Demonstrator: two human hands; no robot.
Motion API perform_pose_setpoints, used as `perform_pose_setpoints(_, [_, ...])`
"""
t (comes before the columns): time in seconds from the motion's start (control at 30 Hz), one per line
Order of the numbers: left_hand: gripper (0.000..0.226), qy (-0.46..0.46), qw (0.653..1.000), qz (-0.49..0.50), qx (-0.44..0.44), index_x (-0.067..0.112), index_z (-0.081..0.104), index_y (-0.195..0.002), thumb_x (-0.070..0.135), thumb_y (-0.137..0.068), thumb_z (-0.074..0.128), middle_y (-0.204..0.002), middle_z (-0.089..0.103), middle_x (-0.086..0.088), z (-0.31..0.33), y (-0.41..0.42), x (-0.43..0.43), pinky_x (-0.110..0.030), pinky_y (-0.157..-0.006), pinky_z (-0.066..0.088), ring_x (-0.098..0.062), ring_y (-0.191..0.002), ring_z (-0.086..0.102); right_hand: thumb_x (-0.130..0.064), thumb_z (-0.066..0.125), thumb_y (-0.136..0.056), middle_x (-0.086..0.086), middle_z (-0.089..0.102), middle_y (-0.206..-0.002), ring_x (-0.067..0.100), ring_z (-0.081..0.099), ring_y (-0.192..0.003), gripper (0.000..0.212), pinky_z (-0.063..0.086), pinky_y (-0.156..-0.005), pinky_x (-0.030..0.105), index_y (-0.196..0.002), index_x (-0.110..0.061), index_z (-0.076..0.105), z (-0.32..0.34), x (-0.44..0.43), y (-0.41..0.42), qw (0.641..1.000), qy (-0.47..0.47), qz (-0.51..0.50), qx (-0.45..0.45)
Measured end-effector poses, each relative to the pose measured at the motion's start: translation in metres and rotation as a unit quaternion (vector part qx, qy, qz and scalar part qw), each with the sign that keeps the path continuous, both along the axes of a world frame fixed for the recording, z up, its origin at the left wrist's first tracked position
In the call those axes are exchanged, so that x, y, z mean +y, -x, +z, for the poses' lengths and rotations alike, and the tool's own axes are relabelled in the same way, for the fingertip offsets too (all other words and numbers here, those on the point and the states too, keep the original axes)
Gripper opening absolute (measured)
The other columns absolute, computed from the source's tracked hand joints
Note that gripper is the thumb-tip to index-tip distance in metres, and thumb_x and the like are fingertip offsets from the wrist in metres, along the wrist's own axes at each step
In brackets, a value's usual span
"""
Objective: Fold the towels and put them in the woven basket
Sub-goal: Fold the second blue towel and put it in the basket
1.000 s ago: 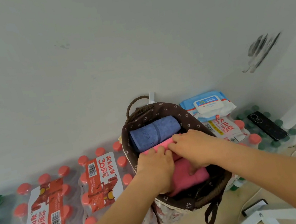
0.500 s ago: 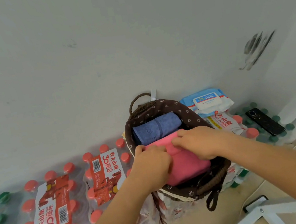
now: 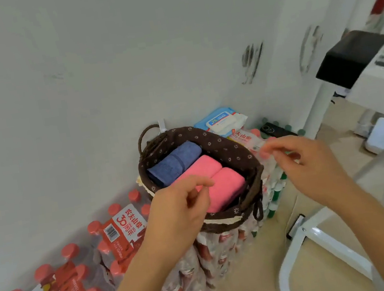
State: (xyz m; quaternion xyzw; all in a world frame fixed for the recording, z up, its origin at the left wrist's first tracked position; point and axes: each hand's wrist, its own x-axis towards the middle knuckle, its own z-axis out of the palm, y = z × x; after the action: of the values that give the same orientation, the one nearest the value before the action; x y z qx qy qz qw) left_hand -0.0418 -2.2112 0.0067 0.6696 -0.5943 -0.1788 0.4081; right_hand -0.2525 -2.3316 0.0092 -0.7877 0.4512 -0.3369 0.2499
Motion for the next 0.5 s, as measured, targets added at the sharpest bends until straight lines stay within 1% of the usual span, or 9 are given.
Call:
perform_pose_setpoints(0.03, [0.02, 0.012, 1.0, -0.022, 0.009, 0.029, 0.071, -0.09, 0.011, -0.087, 0.062, -0.048, 0.04, 0.01, -0.001, 0.004, 0.007, -0.016, -0.049, 0.033, -0.006, -0.046, 0.037, -0.011, 0.057, -0.092, -0.023, 0.066, -0.099, -0.007, 0.058, -0.092, 0.025, 0.042, -0.071, 0.004, -0.098, -0.031, 0.07, 0.002, 0.023, 0.01, 0.999, -0.003, -0.035, -0.022])
perform_pose_setpoints(0.07, [0.02, 0.023, 0.999, -0.047, 0.01, 0.028, 0.071, -0.087, 0.01, -0.086, 0.064, -0.048, 0.037, 0.008, -0.002, 0.008, 0.012, -0.017, -0.049, 0.033, -0.007, -0.045, 0.034, -0.011, 0.056, -0.092, -0.025, 0.065, -0.099, -0.007, 0.058, -0.093, 0.026, 0.043, -0.072, 0.004, -0.101, -0.033, 0.068, 0.003, 0.046, 0.019, 0.997, -0.006, -0.067, -0.041])
perform_pose_setpoints(0.17, [0.023, 0.039, 0.989, -0.141, -0.011, 0.031, 0.068, -0.08, 0.008, -0.082, 0.067, -0.05, 0.035, 0.006, -0.012, 0.03, 0.027, -0.014, -0.048, 0.033, -0.006, -0.046, 0.035, -0.013, 0.055, -0.093, -0.026, 0.061, -0.108, -0.007, 0.056, -0.098, 0.03, 0.043, -0.076, 0.005, -0.113, -0.034, 0.062, -0.011, 0.11, 0.052, 0.985, -0.025, -0.158, -0.056])
perform_pose_setpoints(0.23, [0.024, 0.018, 0.979, -0.2, -0.018, 0.033, 0.067, -0.08, 0.009, -0.08, 0.066, -0.052, 0.038, 0.003, -0.023, 0.048, 0.034, -0.015, -0.051, 0.036, -0.007, -0.05, 0.039, -0.011, 0.056, -0.092, -0.023, 0.057, -0.115, -0.008, 0.053, -0.103, 0.037, 0.043, -0.083, 0.009, -0.122, -0.033, 0.058, -0.029, 0.15, 0.076, 0.974, -0.044, -0.219, -0.032])
perform_pose_setpoints(0.3, [0.029, -0.001, 0.967, -0.251, -0.033, 0.031, 0.068, -0.081, 0.003, -0.077, 0.068, -0.053, 0.04, 0.004, -0.036, 0.069, 0.04, -0.01, -0.056, 0.036, -0.006, -0.056, 0.043, -0.009, 0.057, -0.091, -0.018, 0.053, -0.12, -0.007, 0.05, -0.105, 0.043, 0.04, -0.091, 0.016, -0.128, -0.031, 0.053, -0.046, 0.189, 0.102, 0.96, -0.065, -0.272, 0.006])
perform_pose_setpoints(0.37, [0.033, -0.029, 0.95, -0.308, -0.034, 0.033, 0.067, -0.083, 0.0, -0.078, 0.068, -0.06, 0.046, 0.009, -0.052, 0.096, 0.047, -0.007, -0.061, 0.036, -0.003, -0.063, 0.047, -0.008, 0.058, -0.091, -0.013, 0.05, -0.127, -0.006, 0.043, -0.109, 0.047, 0.034, -0.092, 0.013, -0.131, -0.03, 0.049, -0.061, 0.226, 0.13, 0.941, -0.101, -0.323, 0.026])
perform_pose_setpoints(0.4, [0.038, -0.047, 0.94, -0.337, -0.033, 0.037, 0.064, -0.083, -0.001, -0.079, 0.067, -0.064, 0.048, 0.011, -0.06, 0.111, 0.051, -0.007, -0.062, 0.037, -0.003, -0.068, 0.049, -0.008, 0.058, -0.091, -0.01, 0.049, -0.13, -0.004, 0.042, -0.112, 0.048, 0.03, -0.091, 0.011, -0.133, -0.03, 0.047, -0.068, 0.243, 0.144, 0.929, -0.124, -0.348, 0.034])
perform_pose_setpoints(0.43, [0.043, -0.059, 0.929, -0.364, -0.032, 0.043, 0.06, -0.082, 0.0, -0.081, 0.066, -0.068, 0.052, 0.013, -0.069, 0.126, 0.054, -0.007, -0.063, 0.039, -0.003, -0.072, 0.052, -0.009, 0.057, -0.091, -0.007, 0.048, -0.134, 0.002, 0.043, -0.117, 0.05, 0.029, -0.09, 0.012, -0.135, -0.029, 0.046, -0.075, 0.259, 0.157, 0.914, -0.155, -0.373, 0.043])
perform_pose_setpoints(0.5, [0.045, -0.093, 0.908, -0.407, -0.036, 0.049, 0.057, -0.083, 0.005, -0.085, 0.062, -0.079, 0.058, 0.019, -0.088, 0.156, 0.061, -0.008, -0.065, 0.041, -0.001, -0.08, 0.055, -0.01, 0.056, -0.091, -0.003, 0.045, -0.141, 0.016, 0.043, -0.126, 0.052, 0.03, -0.092, 0.019, -0.139, -0.027, 0.042, -0.088, 0.284, 0.181, 0.884, -0.216, -0.407, 0.077])
